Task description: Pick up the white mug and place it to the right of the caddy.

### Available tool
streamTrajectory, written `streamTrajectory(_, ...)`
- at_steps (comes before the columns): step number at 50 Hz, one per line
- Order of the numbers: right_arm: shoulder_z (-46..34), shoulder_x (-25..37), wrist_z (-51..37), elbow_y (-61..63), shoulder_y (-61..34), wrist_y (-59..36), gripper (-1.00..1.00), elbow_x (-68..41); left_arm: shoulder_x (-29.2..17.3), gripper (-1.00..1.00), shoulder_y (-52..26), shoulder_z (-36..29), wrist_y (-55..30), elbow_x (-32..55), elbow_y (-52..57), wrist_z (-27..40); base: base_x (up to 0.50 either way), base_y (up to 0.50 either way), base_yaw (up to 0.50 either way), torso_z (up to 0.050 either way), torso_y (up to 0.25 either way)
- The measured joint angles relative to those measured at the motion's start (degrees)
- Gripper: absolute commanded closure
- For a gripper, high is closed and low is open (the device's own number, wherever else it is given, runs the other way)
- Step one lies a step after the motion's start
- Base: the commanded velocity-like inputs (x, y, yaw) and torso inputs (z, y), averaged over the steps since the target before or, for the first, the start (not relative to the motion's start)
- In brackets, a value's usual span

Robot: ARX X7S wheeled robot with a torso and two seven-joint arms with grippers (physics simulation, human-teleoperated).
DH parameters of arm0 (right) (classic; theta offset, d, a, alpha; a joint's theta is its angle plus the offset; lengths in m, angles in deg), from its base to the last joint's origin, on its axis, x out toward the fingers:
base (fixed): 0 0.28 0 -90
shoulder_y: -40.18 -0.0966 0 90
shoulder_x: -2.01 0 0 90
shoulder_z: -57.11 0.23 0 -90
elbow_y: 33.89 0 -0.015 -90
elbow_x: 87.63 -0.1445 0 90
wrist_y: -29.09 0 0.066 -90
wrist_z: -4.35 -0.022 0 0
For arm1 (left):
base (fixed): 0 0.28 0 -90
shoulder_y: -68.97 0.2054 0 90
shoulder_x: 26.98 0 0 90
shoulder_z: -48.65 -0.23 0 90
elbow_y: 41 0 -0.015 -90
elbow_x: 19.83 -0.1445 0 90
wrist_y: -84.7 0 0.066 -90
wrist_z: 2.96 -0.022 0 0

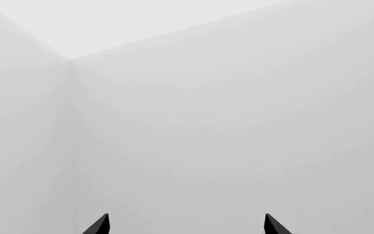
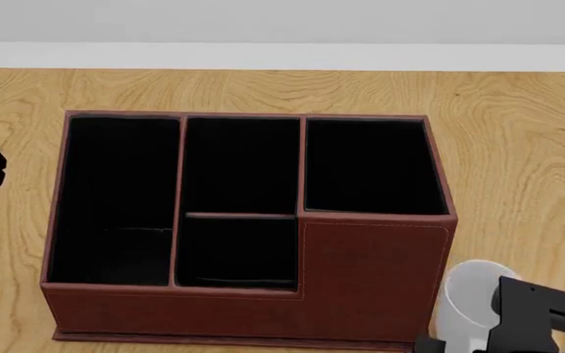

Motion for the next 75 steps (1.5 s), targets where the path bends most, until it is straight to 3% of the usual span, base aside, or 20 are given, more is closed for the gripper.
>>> streamTrajectory(23, 2.6, 4.6, -4.3, 8.4, 2.9, 3.2, -1.00, -1.3, -0.2, -1.00, 0.4, 0.2, -0.1, 0.3, 0.5, 0.3, 0.00, 0.00, 0.00, 0.000, 0.000)
streamTrajectory(54, 11.6, 26.7, -20.3, 53.2, 12.8, 20.2, -1.00, -1.0, -1.5, -1.00, 1.6, 2.0, -2.8, 2.2, 6.0, 1.5, 0.00, 0.00, 0.00, 0.000, 0.000)
streamTrajectory(65, 14.8, 37.5, -27.5, 71.3, 14.5, 29.5, -1.00, 5.0, -1.8, -1.00, 1.8, 2.2, -4.2, 2.7, 8.1, 2.1, 0.00, 0.00, 0.00, 0.000, 0.000)
streamTrajectory(75, 13.9, 42.3, -31.4, 79.2, 16.9, 37.6, -1.00, 16.4, -2.0, -1.00, 1.8, 2.3, -5.8, 3.3, 10.2, 2.8, 0.00, 0.00, 0.00, 0.000, 0.000)
